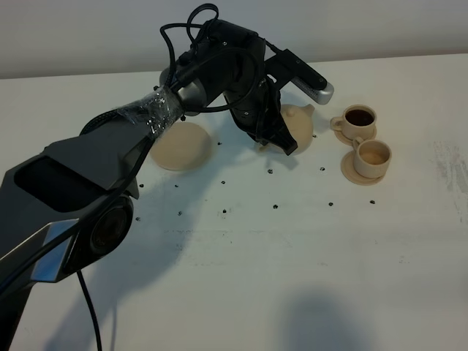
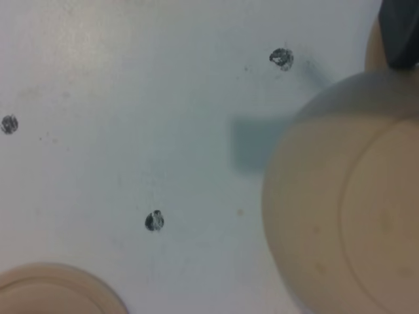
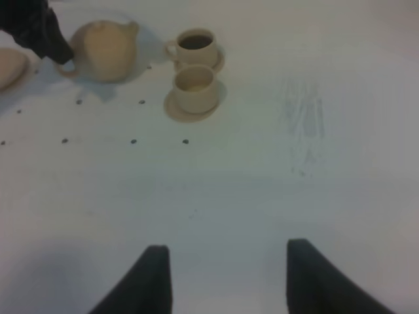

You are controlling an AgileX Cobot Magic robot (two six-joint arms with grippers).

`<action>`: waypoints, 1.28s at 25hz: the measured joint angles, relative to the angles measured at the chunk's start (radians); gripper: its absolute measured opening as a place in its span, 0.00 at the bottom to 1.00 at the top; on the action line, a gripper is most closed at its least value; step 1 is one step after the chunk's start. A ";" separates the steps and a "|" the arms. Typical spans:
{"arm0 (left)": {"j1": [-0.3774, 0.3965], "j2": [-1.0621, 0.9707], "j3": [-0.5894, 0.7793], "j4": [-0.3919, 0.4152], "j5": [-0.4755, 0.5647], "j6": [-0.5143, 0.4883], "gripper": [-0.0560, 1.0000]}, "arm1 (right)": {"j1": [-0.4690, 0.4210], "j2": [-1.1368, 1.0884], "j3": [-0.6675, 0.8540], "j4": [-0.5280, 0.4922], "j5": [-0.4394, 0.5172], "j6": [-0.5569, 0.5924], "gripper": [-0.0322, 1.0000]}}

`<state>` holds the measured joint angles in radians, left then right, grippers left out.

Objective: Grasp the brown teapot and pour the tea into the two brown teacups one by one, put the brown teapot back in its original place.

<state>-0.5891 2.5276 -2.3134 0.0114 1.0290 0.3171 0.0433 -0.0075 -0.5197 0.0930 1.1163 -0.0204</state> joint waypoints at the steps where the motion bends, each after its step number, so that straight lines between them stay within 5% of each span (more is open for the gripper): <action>1: 0.000 0.000 -0.001 0.000 0.000 0.000 0.14 | 0.000 0.000 0.000 0.000 0.000 0.000 0.42; 7: -0.014 -0.035 -0.003 0.004 0.002 0.086 0.14 | 0.000 0.000 0.000 0.000 0.000 0.000 0.42; 17: -0.080 -0.089 -0.007 0.055 0.000 0.405 0.14 | 0.000 0.000 0.000 0.000 0.000 0.000 0.42; 32: -0.105 -0.075 -0.005 0.129 -0.202 0.628 0.14 | 0.000 0.000 0.000 0.000 0.000 0.000 0.42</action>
<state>-0.6945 2.4531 -2.3185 0.1407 0.8268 0.9451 0.0433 -0.0075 -0.5197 0.0930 1.1163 -0.0204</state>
